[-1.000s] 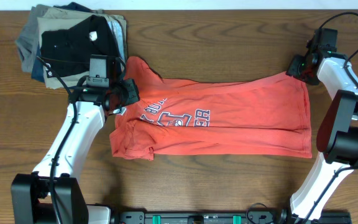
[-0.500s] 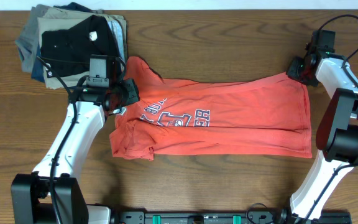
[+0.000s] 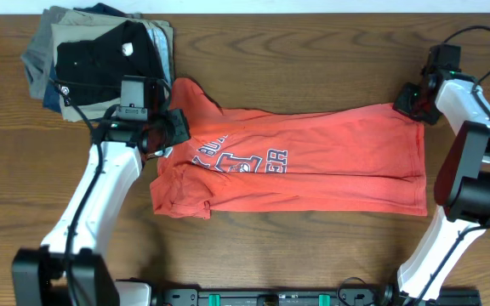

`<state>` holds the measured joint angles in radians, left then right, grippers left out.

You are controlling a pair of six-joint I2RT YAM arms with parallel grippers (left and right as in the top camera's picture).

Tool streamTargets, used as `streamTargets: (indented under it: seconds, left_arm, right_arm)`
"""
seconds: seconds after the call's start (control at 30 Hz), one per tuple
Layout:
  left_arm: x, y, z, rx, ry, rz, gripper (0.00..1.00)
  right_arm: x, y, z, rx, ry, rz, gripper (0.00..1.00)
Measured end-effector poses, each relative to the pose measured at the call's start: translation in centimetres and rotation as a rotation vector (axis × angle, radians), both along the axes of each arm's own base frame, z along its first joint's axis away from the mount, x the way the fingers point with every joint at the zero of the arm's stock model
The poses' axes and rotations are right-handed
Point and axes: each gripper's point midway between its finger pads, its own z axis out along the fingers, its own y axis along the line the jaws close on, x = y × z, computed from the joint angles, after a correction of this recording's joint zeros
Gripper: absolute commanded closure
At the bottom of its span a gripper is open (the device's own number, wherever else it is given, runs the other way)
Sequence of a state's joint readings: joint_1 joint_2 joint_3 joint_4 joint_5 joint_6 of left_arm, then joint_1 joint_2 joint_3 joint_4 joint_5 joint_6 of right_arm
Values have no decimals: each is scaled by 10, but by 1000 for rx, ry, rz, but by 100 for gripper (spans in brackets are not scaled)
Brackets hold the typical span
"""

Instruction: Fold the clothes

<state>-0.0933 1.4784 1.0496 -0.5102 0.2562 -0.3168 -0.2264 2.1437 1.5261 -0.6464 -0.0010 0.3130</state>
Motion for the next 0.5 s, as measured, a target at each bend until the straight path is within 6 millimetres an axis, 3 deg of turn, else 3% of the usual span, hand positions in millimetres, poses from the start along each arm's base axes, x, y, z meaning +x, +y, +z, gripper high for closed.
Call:
streamTargets:
  seconds: [0.1,0.27,0.5]
  left_arm:
    - [-6,0,20,-4,-42,-1,94]
    - [-22,2,49,-9,-94,0,94]
    - [-41,4,58,-8,-79,0,94]
  right_arm:
    - [-8,-5,15,5,3,-27,99]
    - [-13,-6,61,-4,-56,-44,99]
    - [-31,-2,114,-8,-106,-61,99]
